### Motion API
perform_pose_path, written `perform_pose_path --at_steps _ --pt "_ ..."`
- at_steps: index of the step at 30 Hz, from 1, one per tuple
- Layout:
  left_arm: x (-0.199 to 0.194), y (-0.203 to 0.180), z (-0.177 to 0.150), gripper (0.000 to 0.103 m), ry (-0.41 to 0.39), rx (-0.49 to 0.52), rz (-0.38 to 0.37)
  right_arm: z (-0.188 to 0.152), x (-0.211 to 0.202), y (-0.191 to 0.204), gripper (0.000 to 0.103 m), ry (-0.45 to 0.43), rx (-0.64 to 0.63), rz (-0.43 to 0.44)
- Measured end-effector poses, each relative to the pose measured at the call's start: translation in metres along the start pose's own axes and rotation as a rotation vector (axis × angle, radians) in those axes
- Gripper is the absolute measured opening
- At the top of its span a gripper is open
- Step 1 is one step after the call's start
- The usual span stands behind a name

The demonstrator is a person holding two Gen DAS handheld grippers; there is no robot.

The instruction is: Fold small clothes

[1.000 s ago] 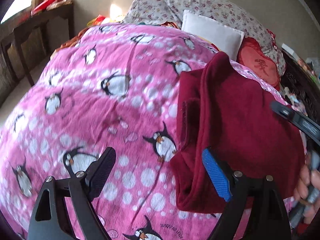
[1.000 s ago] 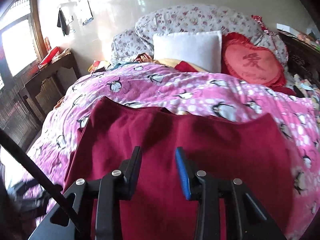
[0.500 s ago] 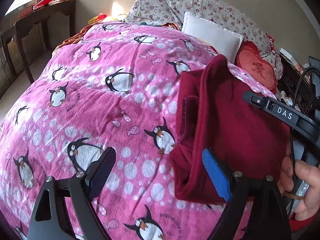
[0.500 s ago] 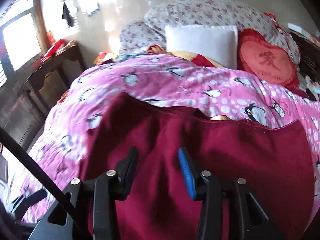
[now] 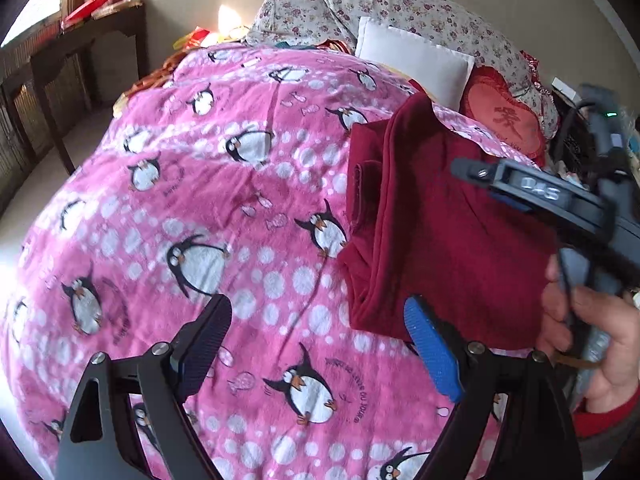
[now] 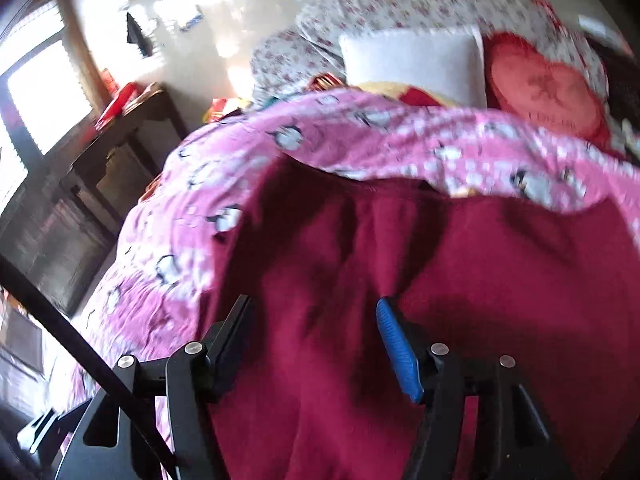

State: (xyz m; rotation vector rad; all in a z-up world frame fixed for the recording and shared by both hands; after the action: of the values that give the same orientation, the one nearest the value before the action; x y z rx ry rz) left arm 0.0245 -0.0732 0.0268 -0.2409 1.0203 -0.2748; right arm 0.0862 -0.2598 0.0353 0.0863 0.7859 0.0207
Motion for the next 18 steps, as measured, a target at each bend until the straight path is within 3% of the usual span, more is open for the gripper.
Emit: perform_pose_path --at_steps 4,6,9,18 --pt "0.020 0.007 -0.002 0.090 0.043 -0.116 -0.055 0.003 -0.023 0.012 0.086 -0.039 -0.026 0.023" --pt "0.033 0.010 -0.002 0.090 0.042 -0.139 -0.027 0.004 -0.024 0.016 0.091 -0.041 -0.005 0.049" --pt "0.050 0.013 -0.004 0.090 0.053 -0.151 0.004 0.006 -0.016 0.019 0.091 -0.027 0.003 0.052" --pt "0.072 0.007 -0.003 0.091 0.061 -0.157 -0.001 0.015 0.009 0.032 0.091 0.023 -0.029 0.049"
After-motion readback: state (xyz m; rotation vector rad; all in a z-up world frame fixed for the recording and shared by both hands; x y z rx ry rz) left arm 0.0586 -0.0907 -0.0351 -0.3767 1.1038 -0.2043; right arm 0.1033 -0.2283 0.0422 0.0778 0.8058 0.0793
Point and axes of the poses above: each gripper's, at about its wrist camera, not at the fingertips, and x roughly the way its jaws point, y to its left, z to its top, the point moved 7 cm from there along x, roughly the way its jaws point, and after that the axes turned 14 degrees about -x, right-handed, at the moved point
